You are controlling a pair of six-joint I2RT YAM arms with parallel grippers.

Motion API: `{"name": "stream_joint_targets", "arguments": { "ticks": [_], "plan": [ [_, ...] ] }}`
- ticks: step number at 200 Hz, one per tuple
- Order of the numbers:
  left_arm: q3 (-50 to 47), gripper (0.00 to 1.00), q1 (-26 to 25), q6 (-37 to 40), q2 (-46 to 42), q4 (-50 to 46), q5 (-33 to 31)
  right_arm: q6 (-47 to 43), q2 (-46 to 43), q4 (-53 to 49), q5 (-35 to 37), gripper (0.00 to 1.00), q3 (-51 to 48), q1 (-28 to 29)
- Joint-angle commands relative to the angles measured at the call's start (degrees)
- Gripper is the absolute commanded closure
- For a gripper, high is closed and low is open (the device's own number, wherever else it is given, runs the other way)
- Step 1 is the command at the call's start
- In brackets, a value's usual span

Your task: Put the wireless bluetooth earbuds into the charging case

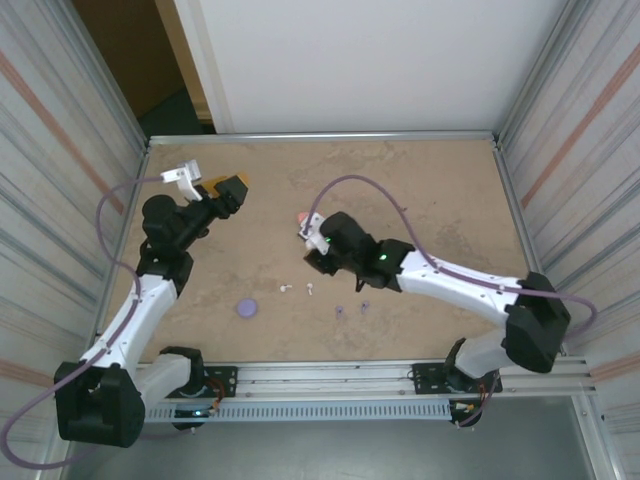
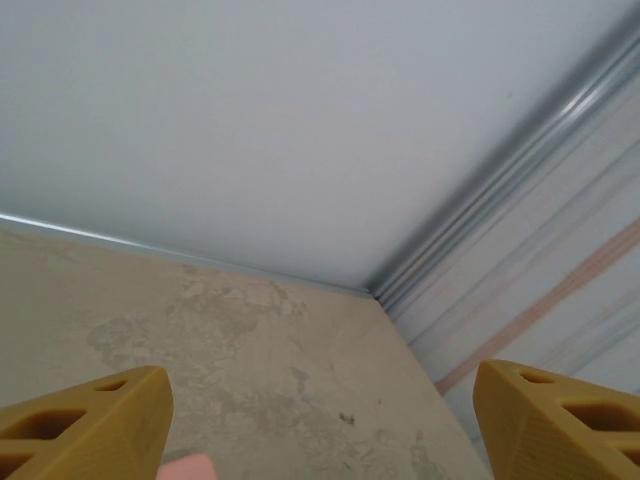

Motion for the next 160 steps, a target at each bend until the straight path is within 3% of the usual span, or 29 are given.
{"name": "stream_joint_targets", "arguments": {
  "ticks": [1,38,82,160],
  "plan": [
    [3.8,0.21,0.45,1.52,-0.59,0.25,8.64,-10.1,-5.99,4.34,-6.06,0.49,-1.7,-3.46],
    [8.19,0.22,-1.12,2.65,2.15,0.02,19.24,-18.53,-12.67,6.36,-11.58,0.49,-4.25,-7.97],
    [13.32,0.22,-6.68,7.08,5.46,-2.97,25.56,-27.04,-16.76,4.7,-13.99,0.49,-4.45,-10.19],
    [20.93,0.2,-15.3,17.91,8.59,-14.75,28.29,-35.19,-20.59,4.01,-12.09,0.49,-3.98,-13.27]
  ]
}}
